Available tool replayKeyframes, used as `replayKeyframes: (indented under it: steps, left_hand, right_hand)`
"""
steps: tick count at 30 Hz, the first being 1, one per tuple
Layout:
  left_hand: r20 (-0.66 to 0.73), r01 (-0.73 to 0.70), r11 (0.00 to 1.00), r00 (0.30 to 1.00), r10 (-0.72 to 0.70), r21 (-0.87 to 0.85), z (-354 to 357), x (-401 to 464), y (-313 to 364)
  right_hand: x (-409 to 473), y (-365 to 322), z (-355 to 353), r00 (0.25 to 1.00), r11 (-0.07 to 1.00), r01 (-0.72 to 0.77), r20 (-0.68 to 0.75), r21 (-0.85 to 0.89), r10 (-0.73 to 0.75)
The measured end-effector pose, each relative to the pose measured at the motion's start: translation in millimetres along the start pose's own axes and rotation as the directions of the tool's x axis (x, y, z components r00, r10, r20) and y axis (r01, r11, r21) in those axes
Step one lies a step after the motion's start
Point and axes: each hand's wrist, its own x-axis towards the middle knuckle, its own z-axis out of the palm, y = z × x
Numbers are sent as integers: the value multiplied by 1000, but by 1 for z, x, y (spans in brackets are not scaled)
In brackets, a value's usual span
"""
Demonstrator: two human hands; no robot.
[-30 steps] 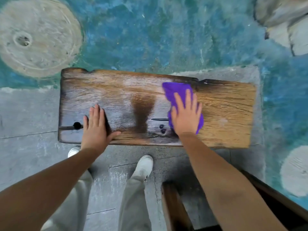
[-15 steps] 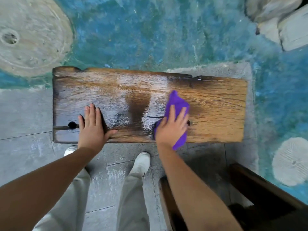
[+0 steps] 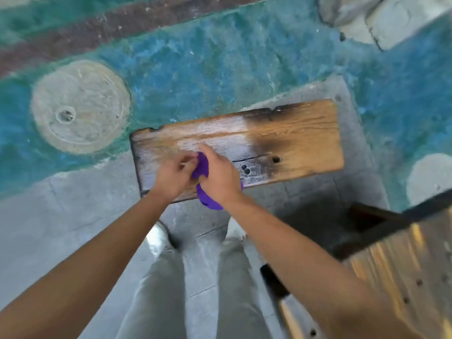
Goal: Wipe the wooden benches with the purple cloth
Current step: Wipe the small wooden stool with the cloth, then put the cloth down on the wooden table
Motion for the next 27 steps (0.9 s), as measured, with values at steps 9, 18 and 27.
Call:
replayKeyframes:
  steps: [9,18,27]
  left_hand:
    - [450,-278,957,846,285,-83,-49,-122,184]
    - [700,-380,907,598,391,-181,-22,-286,252]
    - [867,-516,816,248,433,-260,88,-499,208]
  right_hand:
    - [-153,-89,-180,946,993,113,-302,-39,-120]
    - [-378,-102,-193,461,653,-1,-579,757,672]
    - [-599,-94,-107,277,-112,757,-160,644,948]
